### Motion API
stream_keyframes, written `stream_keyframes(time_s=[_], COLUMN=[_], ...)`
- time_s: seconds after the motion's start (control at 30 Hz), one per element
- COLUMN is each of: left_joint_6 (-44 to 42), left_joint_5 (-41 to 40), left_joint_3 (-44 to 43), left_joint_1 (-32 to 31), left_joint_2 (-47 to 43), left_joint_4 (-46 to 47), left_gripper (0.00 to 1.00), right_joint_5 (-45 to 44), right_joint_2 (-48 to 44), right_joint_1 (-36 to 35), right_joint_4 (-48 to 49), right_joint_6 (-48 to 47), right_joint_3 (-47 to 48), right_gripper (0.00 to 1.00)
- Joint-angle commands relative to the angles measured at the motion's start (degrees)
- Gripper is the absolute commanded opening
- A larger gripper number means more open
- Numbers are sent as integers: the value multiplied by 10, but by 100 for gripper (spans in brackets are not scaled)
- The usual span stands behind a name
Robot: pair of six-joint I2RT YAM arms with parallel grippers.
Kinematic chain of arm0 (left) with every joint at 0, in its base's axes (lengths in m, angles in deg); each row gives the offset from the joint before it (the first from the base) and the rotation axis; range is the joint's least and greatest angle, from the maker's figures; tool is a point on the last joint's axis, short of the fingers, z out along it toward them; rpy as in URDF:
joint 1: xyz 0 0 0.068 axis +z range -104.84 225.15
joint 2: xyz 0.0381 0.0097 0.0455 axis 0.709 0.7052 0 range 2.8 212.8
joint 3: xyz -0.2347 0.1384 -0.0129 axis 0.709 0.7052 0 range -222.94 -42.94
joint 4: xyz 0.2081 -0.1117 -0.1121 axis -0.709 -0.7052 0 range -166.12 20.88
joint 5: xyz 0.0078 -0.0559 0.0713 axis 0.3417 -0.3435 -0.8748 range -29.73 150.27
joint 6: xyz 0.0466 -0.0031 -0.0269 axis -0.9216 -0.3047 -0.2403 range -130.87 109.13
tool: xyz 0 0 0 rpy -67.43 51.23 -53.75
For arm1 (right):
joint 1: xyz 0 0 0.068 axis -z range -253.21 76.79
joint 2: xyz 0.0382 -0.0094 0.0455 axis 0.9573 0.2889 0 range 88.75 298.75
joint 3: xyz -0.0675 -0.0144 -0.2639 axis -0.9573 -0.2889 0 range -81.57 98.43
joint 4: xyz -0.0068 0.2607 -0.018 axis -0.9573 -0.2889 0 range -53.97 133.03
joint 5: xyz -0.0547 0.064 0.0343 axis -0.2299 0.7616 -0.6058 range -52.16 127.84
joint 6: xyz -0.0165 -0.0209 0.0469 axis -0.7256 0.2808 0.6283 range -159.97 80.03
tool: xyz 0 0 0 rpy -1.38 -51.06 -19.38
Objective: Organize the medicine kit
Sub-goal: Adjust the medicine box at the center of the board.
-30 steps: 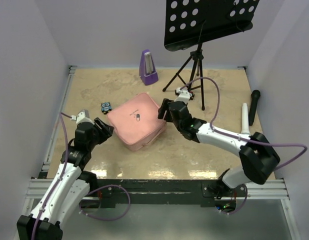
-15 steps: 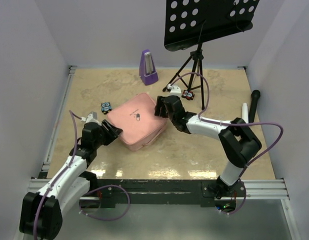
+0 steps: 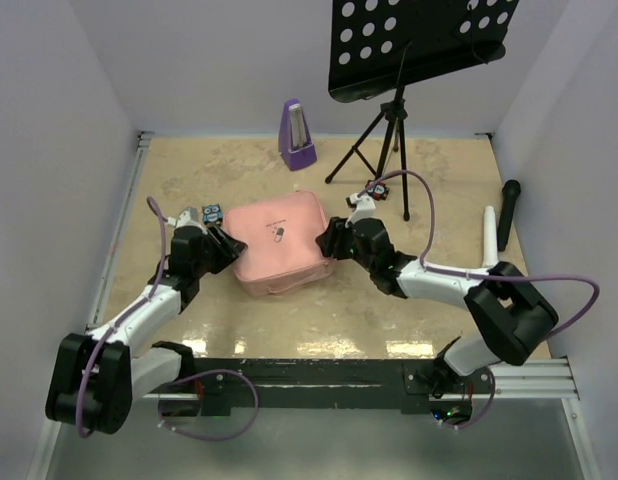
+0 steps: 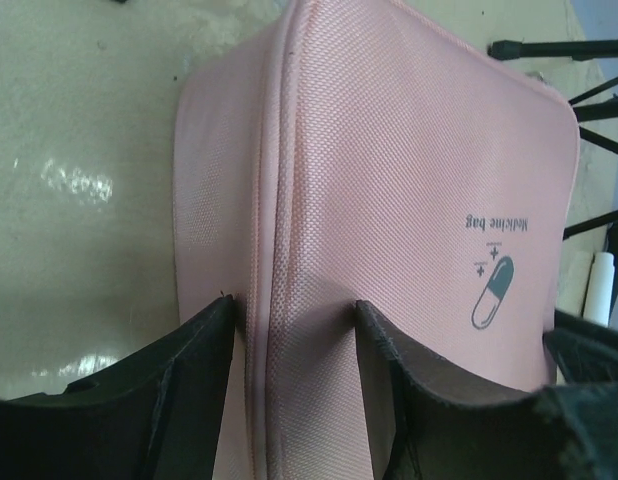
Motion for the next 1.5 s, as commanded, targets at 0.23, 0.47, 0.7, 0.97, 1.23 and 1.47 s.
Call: stream_keyframes(time_s=[0.23, 0.47, 0.7, 0.97, 1.23, 1.47], left_joint_6=[-9, -6, -54, -54, -3, 76], left_joint_5=[144, 191, 131, 13, -12, 50], left_joint_3=[-112, -143, -221, -204, -94, 51], left_joint_1=[-4, -6, 2, 3, 2, -9], left_joint_2=[211, 269, 199, 26, -108, -228], left_joint_4=[163, 221, 115, -10, -133, -97], left_gripper=[49, 47, 50, 66, 61, 62], right_joint_5=[97, 73, -53, -124, -157, -70], right_joint_2=[-2, 1, -128, -188, -97, 17], right_joint_1=[-161, -234, -235, -138, -58, 9], right_joint_4=[67, 58, -89, -157, -147, -107], right_joint_6=[77, 99, 93, 51, 18, 6], right_joint_3=[-80, -66, -22, 37, 111, 163], right_gripper=[50, 51, 61, 67, 67, 68])
